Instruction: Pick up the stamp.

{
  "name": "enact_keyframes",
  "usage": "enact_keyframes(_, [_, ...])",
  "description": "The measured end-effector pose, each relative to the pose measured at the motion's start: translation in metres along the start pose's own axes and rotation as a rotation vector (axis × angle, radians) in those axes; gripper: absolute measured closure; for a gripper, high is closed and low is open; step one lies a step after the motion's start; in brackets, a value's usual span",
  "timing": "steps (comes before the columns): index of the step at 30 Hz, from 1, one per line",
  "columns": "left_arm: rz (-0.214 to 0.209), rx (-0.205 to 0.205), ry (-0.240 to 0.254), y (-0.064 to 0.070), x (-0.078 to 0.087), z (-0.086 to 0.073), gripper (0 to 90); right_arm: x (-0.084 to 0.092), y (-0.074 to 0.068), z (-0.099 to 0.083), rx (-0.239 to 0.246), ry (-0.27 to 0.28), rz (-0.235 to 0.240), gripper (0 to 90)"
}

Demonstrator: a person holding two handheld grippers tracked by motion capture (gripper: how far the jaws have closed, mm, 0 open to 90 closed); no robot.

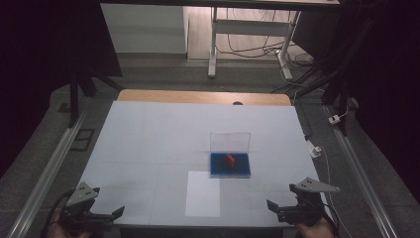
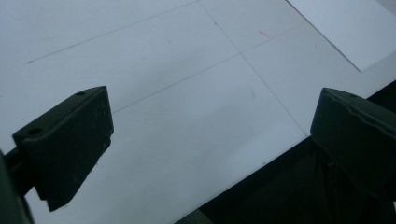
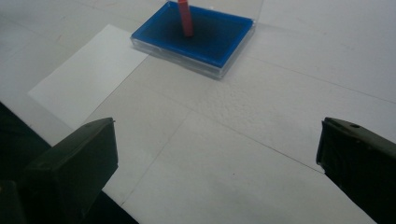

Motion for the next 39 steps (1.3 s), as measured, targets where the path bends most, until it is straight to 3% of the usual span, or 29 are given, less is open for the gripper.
enact_keyframes(7, [-0.015,-0.034,-0.031,0.0036,-0.0022,-0.0019,0.1,-0.0018,-0.0022,0.0004,0.009,-0.009,0.036,0.0])
enact_keyframes(29, [-0.052,-0.001,-0.033,0.0012,-0.0015,-0.0009,0.0,-0.0018,-0.0059,0.0008,0.055,-0.022,0.03,0.0])
enact_keyframes(34, [-0.054,0.005,-0.032,0.0007,-0.0015,-0.0008,0.0,0.0001,-0.0058,0.0039,0.033,0.007,0.037,0.0])
enact_keyframes(39, [-0.055,0.003,-0.034,0.001,-0.0017,-0.0009,0.0,0.0006,-0.0079,0.0083,0.054,0.024,0.047,0.0])
Point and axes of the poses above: each handheld gripper's, and its own axes: x roughly backward along the jaws, z roughly out of its top, y roughly to its right, the point moved 6 cm from there along -x, roughly forward along the jaws, and after that the axes turned 12 degrees about x, right-handed, at the moved point
